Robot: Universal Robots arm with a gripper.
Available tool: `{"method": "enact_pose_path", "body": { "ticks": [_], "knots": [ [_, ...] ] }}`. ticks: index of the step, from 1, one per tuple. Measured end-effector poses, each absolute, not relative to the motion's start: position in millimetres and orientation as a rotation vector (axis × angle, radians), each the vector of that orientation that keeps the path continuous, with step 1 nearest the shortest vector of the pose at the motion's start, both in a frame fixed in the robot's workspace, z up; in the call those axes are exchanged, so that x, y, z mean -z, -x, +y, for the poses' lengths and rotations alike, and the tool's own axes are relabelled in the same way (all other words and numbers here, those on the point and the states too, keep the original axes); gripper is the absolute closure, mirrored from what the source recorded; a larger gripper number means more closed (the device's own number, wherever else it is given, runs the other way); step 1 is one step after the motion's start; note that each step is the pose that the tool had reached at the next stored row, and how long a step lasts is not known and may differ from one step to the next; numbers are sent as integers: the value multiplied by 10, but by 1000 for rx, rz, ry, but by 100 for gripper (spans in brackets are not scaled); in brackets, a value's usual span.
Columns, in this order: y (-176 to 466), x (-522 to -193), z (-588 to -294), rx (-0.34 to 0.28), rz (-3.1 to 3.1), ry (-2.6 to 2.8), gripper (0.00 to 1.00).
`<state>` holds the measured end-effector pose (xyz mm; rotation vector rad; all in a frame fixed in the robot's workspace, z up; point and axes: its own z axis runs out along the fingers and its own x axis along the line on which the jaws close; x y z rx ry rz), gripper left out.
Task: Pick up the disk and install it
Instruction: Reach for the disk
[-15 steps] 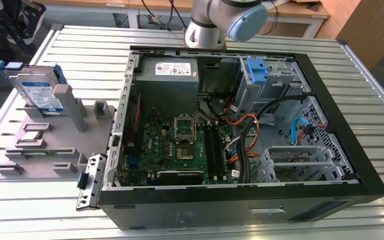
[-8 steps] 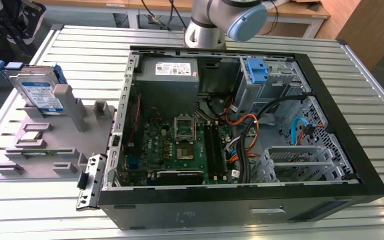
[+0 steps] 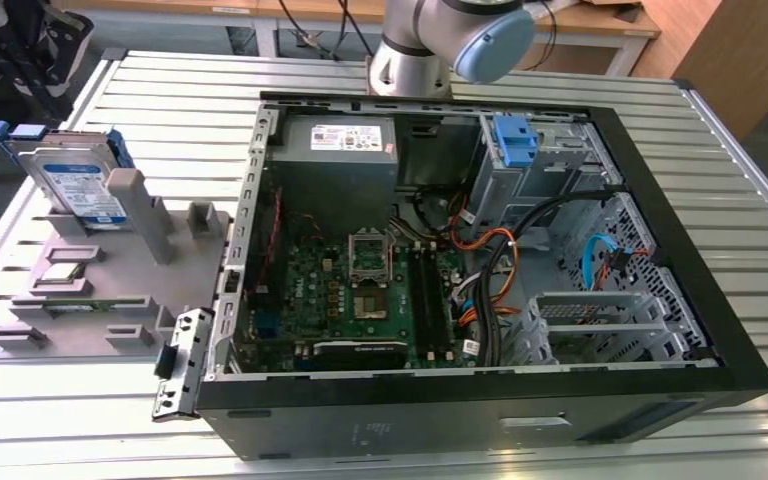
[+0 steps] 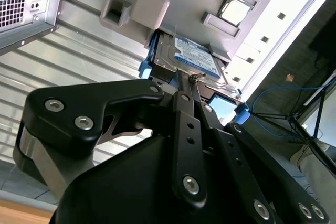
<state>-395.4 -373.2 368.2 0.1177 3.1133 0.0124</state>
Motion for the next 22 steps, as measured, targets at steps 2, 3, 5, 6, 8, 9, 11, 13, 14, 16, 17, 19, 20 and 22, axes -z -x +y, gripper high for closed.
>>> {"method": "enact_pose_path", "body": {
  "ticks": [2,3,5,6,8,9,11,13,14,16,17,19,20,22],
  "knots": [
    [3954,-3673,-3731,-1,3115,-115,89],
    [3954,-3672,-3732,1,3115,-114,89],
    [3955,-3672,-3732,3,3115,-114,89],
    [3954,-3672,-3731,3,3115,-114,89],
    [3956,-3671,-3731,-12,3116,-114,89],
    [3957,-3670,-3731,-25,3116,-114,89],
    [3961,-3667,-3731,-38,3116,-115,89],
    [3974,-3663,-3731,-38,3116,-114,89],
    [3986,-3661,-3731,-38,3116,-114,89],
    [4014,-3655,-3731,-38,3116,-114,89],
    [4029,-3652,-3731,-38,3116,-114,89],
    [4060,-3646,-3731,-38,3116,-114,89],
    [4078,-3642,-3731,-38,3116,-114,89],
    [4101,-3635,-3731,-38,3116,-114,89]
  ]
}}
